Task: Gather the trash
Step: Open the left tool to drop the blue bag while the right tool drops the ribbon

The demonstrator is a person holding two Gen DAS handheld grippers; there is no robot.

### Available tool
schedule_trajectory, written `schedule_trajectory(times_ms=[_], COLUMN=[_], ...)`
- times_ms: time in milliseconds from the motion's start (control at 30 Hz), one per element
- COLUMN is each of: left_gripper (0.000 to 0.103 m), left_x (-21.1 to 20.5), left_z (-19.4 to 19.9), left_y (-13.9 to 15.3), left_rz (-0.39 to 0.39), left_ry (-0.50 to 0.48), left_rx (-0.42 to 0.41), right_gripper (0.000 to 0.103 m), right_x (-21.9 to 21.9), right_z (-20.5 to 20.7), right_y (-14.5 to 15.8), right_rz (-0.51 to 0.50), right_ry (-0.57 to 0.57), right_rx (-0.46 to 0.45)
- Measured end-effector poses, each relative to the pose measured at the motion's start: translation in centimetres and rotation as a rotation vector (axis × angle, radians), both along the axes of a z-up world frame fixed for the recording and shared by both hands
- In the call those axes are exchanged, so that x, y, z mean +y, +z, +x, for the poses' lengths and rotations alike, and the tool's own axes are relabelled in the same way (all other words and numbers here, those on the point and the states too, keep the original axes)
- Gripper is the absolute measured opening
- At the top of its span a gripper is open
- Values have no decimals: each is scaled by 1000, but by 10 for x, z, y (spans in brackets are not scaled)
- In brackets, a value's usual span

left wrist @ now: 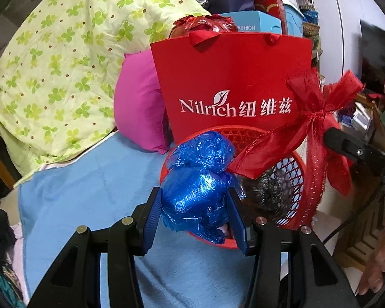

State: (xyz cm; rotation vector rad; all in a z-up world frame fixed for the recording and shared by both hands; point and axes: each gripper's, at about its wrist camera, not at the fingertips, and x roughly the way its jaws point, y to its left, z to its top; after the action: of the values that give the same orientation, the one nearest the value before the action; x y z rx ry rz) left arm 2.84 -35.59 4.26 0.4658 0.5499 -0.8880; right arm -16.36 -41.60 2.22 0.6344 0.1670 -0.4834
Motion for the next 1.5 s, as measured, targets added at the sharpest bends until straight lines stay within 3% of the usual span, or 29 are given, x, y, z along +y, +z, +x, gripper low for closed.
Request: schedule_trajectory(times_ms=[300,467,700,900,967,1100,1233,1433,1500], left_gripper=[52,52,53,54,59,61,72,72,72], left_x=[-4,-9,-24,-28,-26,-16,2,31,40], left_z=[9,12,11,22,24,25,27,33,35], left_y=[-3,-7,-6,-12,-14,-15,-14,-19,-24], left_rz=[-56,-50,-56,-55,-58,-66,-84,-77,-68], left_ry=[4,4,-28,-37,-33,-18,8,60,81], left_rx=[29,38,40,107,123,121,98,76,76], right_gripper=[31,31,32,33,33,33,33,33,44], right_x=[-10,-12,-18,-29,-31,-32,-29,-23,-21], right_z=[12,11,14,21,23,27,35,47,50], right_y=[-29,-35,-41,-49,-52,-53,-54,-54,-53], right_rz=[8,-65,-41,11,30,39,41,31,28], right_ry=[-110,-146,-98,-58,-47,-30,3,31,37], right_rx=[-69,-32,-28,-16,-12,-7,14,38,43])
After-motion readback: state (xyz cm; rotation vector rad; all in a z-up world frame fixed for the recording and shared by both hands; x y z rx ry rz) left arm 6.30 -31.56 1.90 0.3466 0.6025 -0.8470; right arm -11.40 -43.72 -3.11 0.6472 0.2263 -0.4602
